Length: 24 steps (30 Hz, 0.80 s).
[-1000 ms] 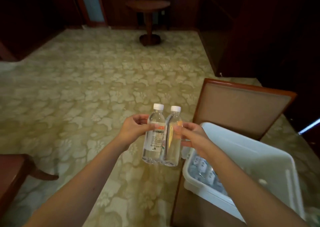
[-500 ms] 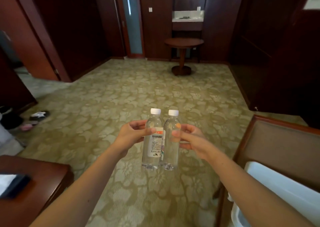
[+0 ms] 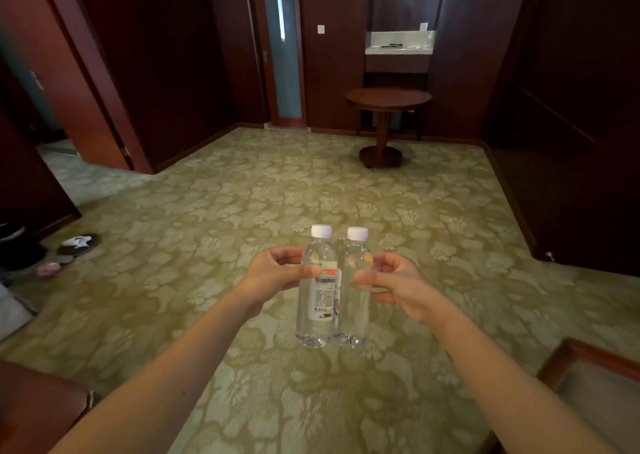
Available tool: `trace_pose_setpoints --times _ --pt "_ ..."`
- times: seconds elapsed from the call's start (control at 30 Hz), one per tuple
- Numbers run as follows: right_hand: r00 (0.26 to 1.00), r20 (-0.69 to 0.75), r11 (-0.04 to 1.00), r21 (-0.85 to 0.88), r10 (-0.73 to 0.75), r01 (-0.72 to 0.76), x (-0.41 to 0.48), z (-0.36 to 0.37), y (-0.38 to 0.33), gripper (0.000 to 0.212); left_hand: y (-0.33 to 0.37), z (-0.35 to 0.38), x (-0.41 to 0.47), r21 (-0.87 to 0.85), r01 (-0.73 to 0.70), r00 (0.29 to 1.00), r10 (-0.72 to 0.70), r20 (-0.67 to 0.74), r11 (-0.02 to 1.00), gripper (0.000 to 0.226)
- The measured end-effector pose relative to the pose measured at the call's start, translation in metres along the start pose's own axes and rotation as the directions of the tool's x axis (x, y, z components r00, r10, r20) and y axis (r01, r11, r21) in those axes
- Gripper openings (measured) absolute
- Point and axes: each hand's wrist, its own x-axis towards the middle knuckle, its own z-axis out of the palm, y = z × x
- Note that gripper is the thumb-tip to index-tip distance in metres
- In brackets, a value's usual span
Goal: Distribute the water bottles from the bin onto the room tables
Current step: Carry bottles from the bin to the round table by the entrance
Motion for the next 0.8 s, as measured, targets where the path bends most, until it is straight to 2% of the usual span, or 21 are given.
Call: trace_pose_setpoints --times 0.1,0.3,0.43,0.8 --pt "1.0 0.011 1.0 0.001 -0.006 0.006 0.055 -0.029 -0.023 0.075 0.021 0.012 0.055 -0.005 -0.001 1.0 0.001 -0.024 1.0 0.059" --pt "1.0 0.009 1.0 -0.017 -0.013 0.014 0.157 -0.064 -0.054 0.074 0.042 0.02 0.165 -0.004 0.017 0.999 -0.017 -0.033 1.0 0.039" --pt "1.0 -0.02 1.0 -0.025 -0.019 0.018 0.232 -0.083 -0.067 0.082 0.049 0.02 0.248 -0.001 -0.002 1.0 0.002 -0.007 1.0 0.034" --pt "0.987 -0.154 0.999 0.02 -0.043 0.047 0.467 -0.139 -0.135 0.075 0.1 0.01 0.528 0.013 -0.051 0.991 0.049 0.125 0.999 0.034"
